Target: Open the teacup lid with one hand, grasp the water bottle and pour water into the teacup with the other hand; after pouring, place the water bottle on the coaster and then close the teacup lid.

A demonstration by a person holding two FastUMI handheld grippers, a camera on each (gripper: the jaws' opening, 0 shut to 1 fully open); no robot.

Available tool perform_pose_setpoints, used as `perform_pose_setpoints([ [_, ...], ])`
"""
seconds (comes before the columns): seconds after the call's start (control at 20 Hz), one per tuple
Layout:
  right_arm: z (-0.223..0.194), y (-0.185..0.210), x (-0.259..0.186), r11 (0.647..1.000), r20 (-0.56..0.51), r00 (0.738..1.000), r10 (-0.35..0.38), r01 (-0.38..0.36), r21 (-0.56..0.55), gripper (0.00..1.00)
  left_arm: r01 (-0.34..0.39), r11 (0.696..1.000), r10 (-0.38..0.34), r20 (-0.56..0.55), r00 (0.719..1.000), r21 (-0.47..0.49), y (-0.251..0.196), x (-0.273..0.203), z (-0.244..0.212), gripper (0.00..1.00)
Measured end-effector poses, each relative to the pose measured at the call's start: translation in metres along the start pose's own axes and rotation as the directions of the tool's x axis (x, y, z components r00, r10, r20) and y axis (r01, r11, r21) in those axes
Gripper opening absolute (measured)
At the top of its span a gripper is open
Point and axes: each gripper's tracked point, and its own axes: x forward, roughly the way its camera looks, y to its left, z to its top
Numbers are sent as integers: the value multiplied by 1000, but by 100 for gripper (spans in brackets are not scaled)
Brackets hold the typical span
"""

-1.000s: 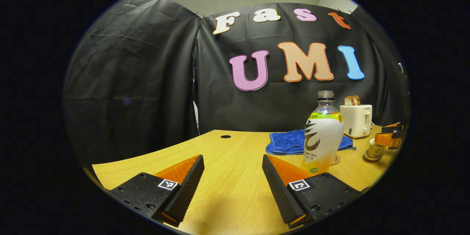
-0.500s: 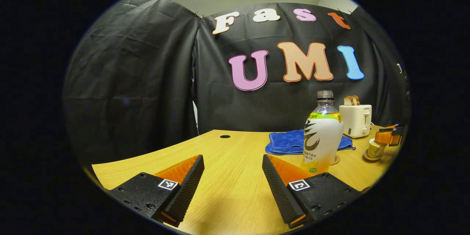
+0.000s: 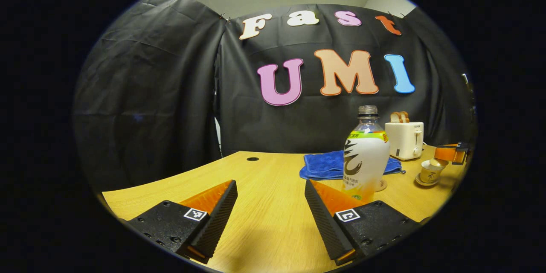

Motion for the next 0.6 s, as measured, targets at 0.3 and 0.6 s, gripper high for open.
perform_pose_setpoints([
  [0.3, 7, -5, -20, 1000, 50, 999, -12, 12, 5, 32, 122, 993, -122, 2, 993, -7, -22, -1, -1, 93],
  [0.6, 10, -17, -36, 999, 74, 996, -43, 42, 7, 33, 330, 944, -330, 12, 944, -9, -59, -11, 1, 93],
])
